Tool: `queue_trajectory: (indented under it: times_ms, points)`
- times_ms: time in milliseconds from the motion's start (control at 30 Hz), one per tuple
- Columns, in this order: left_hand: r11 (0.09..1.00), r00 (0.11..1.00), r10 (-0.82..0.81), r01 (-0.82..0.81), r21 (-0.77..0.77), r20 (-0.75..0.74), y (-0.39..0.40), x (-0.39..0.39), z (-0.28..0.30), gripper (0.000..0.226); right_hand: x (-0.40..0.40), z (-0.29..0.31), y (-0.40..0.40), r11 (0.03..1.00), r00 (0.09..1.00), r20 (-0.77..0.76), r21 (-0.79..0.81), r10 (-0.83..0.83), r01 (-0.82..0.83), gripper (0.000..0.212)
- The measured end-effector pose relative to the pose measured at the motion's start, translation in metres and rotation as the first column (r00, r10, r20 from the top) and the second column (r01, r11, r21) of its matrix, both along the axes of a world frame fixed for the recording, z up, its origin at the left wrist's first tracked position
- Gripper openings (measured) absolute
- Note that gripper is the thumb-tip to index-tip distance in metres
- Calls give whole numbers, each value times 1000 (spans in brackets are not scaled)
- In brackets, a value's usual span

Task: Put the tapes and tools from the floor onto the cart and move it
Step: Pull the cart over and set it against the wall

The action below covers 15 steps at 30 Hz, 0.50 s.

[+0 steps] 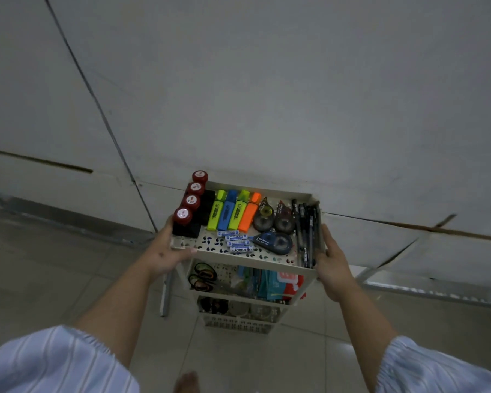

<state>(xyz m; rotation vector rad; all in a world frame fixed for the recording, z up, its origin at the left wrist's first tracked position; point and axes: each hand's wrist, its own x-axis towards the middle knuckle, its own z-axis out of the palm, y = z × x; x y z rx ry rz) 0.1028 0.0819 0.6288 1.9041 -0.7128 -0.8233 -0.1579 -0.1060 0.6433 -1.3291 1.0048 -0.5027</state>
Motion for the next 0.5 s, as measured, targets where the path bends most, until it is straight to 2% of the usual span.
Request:
queue_trajectory:
  times_ms: [233, 367, 500]
  points:
    - [991, 992, -122, 120, 61, 22, -20, 41, 8, 92, 17, -9, 13, 993, 993, 25, 17, -116, 115, 45]
    - [979, 980, -192, 187, 78, 53, -27, 55, 12, 92, 25, -16, 9, 980, 981, 19, 56, -193, 191, 53]
    - [983, 980, -179, 175, 48, 92, -18, 49, 9, 89, 28, -23, 2, 970, 973, 23, 91, -229, 226, 55]
